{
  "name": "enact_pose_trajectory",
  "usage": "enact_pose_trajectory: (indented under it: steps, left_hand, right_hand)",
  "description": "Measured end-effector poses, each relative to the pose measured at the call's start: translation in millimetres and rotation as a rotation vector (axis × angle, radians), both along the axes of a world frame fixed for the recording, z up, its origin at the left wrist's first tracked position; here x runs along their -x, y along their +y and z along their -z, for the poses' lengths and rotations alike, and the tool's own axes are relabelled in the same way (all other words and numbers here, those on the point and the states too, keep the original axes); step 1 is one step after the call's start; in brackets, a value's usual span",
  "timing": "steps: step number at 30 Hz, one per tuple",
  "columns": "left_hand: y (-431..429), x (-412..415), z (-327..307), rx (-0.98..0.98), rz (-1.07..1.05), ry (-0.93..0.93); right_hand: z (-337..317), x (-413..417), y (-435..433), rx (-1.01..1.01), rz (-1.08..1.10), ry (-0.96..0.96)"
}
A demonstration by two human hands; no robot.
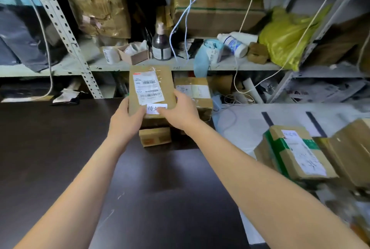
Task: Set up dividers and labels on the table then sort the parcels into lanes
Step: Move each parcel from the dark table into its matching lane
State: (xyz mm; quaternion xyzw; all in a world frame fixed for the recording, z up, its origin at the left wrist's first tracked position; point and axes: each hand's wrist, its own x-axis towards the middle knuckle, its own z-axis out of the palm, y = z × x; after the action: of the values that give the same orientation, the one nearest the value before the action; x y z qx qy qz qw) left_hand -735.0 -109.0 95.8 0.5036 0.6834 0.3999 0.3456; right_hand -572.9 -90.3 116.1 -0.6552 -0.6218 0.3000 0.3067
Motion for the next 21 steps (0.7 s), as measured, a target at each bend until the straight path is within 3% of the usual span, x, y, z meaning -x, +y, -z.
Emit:
enact_pose_trajectory:
  steps: [9, 21]
  left_hand:
    - [-104, -143, -37, -0.077, 0.011, -0.006]
    - [-182, -358, -10, -0.023, 0.236, -0.115]
  right_hand:
    - [-32, -150, -115, -0.078, 0.038, 0.085]
    - [-18, -365, -206, 0.045, 0.199, 0.102]
